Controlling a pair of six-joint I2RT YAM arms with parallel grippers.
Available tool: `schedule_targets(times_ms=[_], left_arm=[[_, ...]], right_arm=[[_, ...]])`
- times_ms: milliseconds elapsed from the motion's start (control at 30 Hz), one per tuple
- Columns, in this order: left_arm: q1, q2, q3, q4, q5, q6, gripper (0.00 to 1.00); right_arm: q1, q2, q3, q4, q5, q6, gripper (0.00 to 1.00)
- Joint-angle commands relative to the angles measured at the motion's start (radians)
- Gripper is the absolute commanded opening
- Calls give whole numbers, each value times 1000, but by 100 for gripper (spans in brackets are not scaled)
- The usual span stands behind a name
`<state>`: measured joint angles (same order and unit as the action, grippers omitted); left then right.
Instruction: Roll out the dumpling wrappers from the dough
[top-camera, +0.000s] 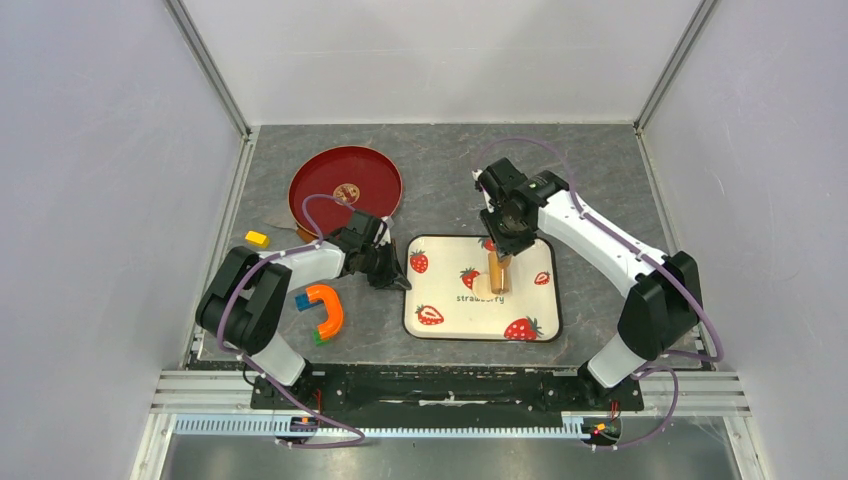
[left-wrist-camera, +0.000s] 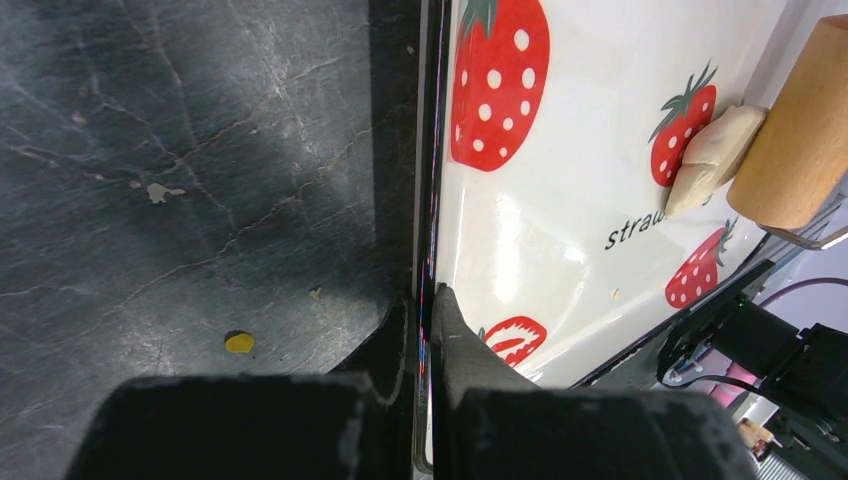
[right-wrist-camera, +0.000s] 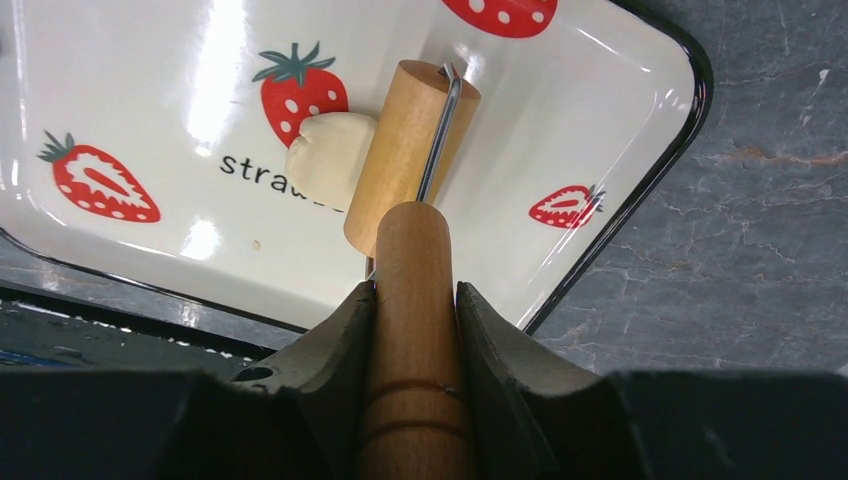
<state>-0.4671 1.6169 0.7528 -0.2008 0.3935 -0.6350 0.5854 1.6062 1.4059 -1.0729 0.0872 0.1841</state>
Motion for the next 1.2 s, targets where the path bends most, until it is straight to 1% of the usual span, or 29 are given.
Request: schedule_targets(times_ms=[0, 300, 533, 700, 967, 1167], left_arm=[[-19, 74, -39, -84, -169, 55, 2], [-21, 78, -36, -87, -170, 56, 2], [-23, 84, -32, -86, -169, 57, 2], [-23, 87, -32, -88, -166, 58, 2], [-24, 86, -31, -87, -168, 57, 2], [-26, 90, -30, -88, -166, 59, 2]], right_arm=[[3, 4, -42, 44, 2, -16, 0], [3, 15, -102, 83, -27, -24, 0], [3, 14, -109, 96, -48, -23, 0], [2, -9, -59, 77, -41, -15, 0], [3, -8, 95, -7, -26, -6, 0], [2, 26, 68, 3, -27, -14, 0]])
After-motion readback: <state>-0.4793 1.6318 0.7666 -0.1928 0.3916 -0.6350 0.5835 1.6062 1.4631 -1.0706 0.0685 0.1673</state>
